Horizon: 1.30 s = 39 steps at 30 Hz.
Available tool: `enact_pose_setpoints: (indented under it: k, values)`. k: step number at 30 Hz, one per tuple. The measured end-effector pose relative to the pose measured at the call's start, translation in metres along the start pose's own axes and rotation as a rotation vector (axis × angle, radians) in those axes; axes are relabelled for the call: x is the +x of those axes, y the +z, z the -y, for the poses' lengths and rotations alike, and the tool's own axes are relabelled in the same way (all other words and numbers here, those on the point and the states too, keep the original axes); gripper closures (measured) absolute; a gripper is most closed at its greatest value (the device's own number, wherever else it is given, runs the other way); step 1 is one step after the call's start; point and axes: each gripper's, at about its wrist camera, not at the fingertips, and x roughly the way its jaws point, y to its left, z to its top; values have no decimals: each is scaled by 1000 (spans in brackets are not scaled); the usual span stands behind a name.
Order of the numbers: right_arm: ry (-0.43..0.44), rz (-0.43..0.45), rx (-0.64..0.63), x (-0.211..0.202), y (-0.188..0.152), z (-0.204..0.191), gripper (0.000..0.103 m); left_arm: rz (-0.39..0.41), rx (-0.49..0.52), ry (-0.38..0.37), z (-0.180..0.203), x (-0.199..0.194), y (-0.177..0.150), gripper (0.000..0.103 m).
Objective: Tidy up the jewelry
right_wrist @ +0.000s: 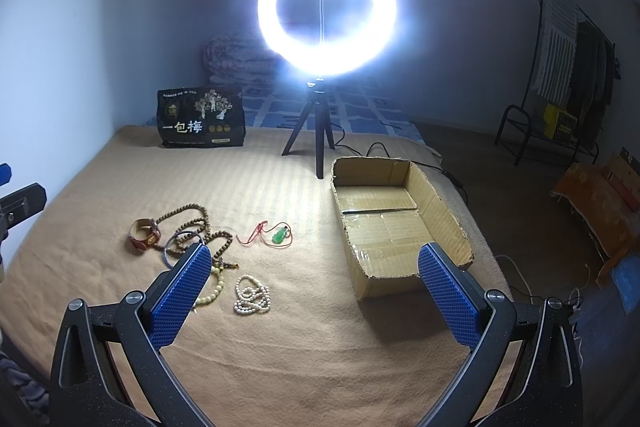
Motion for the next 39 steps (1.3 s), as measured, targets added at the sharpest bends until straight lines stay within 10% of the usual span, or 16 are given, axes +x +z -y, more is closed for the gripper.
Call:
enact_pose_setpoints:
  k: [39]
  values:
    - [-1,-8,-1,2,-1,-1,0,-2,1,0,0,0,0,0]
